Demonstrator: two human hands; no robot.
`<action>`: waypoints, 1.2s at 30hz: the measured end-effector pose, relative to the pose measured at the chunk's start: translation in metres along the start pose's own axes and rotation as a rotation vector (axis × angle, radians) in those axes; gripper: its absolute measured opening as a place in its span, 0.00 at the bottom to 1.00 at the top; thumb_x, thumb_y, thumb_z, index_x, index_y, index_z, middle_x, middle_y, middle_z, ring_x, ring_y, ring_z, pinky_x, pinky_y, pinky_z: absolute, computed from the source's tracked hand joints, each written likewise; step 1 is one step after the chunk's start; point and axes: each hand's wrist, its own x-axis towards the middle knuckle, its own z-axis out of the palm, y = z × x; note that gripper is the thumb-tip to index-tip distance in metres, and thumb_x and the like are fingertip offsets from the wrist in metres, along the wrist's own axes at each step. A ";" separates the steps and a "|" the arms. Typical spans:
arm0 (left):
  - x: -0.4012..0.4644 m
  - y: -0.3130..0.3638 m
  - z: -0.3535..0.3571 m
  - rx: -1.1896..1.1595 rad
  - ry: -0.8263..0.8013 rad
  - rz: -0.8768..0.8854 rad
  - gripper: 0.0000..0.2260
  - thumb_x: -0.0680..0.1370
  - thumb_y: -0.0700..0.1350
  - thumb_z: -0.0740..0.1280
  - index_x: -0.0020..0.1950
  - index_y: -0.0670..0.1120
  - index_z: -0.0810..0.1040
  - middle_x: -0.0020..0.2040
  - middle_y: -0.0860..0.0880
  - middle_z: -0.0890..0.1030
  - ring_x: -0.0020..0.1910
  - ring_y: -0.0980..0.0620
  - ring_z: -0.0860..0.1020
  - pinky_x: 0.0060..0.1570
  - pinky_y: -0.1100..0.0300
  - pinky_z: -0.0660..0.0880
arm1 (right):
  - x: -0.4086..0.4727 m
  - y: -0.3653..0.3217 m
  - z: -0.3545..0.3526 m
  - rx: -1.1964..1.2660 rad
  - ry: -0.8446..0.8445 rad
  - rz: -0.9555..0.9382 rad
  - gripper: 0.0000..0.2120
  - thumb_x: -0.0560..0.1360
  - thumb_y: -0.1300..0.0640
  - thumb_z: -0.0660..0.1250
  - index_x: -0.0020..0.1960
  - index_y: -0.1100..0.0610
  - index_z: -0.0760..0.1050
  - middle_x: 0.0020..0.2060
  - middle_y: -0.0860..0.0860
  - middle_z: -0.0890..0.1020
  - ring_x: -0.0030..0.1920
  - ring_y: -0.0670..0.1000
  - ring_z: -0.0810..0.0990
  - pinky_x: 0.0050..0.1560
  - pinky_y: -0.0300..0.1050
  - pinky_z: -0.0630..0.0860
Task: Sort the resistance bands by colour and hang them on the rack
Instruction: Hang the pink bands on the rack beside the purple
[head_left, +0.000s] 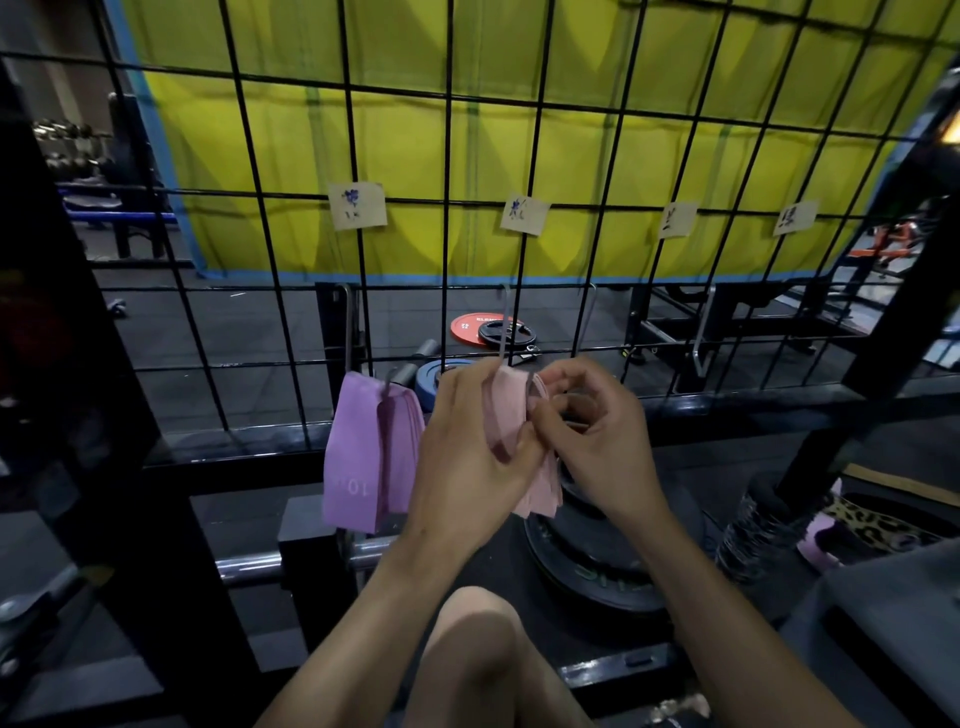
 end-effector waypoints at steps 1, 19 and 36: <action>-0.001 -0.002 0.001 -0.030 0.019 -0.026 0.26 0.74 0.47 0.74 0.70 0.50 0.71 0.64 0.56 0.72 0.61 0.65 0.72 0.58 0.69 0.72 | -0.001 0.000 0.000 -0.005 0.000 -0.001 0.07 0.76 0.66 0.71 0.51 0.56 0.78 0.45 0.49 0.81 0.41 0.50 0.82 0.41 0.45 0.79; 0.001 0.002 -0.009 -0.254 -0.040 -0.426 0.07 0.83 0.51 0.62 0.57 0.52 0.77 0.47 0.56 0.82 0.43 0.66 0.79 0.37 0.73 0.72 | -0.015 0.009 0.003 -0.071 0.087 0.067 0.05 0.76 0.61 0.74 0.47 0.57 0.77 0.40 0.48 0.82 0.38 0.47 0.81 0.34 0.40 0.76; -0.014 -0.013 -0.005 -0.009 -0.021 -0.194 0.03 0.84 0.49 0.61 0.57 0.54 0.72 0.46 0.58 0.80 0.43 0.61 0.78 0.39 0.67 0.72 | -0.031 0.023 0.019 -0.276 0.193 -0.069 0.08 0.76 0.64 0.72 0.42 0.56 0.75 0.38 0.46 0.79 0.39 0.49 0.79 0.38 0.51 0.77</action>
